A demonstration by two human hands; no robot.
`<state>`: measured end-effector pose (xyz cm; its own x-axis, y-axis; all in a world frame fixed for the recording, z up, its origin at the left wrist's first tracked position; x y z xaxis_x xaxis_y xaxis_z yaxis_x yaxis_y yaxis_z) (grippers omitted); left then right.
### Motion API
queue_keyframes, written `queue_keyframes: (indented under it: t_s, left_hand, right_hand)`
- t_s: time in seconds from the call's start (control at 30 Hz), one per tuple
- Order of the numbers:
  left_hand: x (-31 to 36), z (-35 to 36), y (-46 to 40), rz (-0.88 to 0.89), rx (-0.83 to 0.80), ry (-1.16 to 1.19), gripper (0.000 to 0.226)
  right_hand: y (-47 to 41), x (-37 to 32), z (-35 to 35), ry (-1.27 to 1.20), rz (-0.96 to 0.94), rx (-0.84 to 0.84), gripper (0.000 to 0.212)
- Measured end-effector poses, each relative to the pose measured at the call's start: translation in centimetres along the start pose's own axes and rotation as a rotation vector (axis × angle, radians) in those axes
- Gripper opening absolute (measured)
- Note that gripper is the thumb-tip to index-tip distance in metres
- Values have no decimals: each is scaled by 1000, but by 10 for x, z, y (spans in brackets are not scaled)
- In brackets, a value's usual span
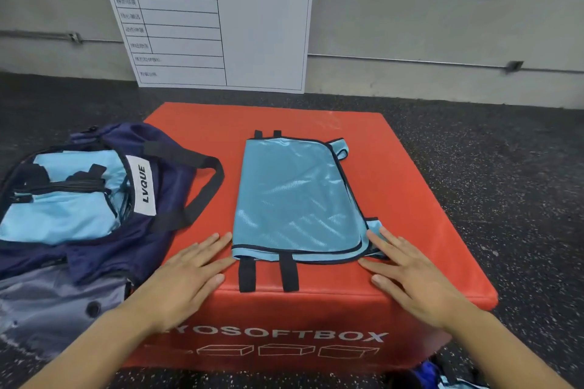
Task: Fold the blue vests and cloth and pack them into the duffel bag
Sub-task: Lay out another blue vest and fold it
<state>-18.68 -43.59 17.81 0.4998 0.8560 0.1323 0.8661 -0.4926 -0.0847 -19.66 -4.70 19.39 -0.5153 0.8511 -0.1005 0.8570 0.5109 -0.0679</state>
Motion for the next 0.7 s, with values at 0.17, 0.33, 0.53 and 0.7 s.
queue_keyframes:
  t_s: [0.17, 0.33, 0.53, 0.7]
  left_hand:
    - [8, -9, -19, 82, 115, -57, 48]
    - [16, -21, -36, 140, 153, -40, 35]
    - [12, -24, -46, 82, 118, 309, 43]
    - [3, -27, -42, -71, 64, 762, 22]
  right_hand:
    - [-19, 1, 3, 49, -52, -34, 54]
    - [-36, -3, 4, 67, -92, -63, 50]
    - [-47, 7, 5, -171, -54, 18, 38]
    - [-48, 2, -21, -482, 37, -102, 27]
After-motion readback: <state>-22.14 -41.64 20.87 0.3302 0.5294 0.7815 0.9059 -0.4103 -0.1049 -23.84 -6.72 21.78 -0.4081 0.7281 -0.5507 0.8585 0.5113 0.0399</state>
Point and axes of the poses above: each hand's wrist, its own y-axis away from the middle knuckle, its own z-axis out of the palm, x = y × z, the point moved 8 cm from there along -y, towards the middle knuckle
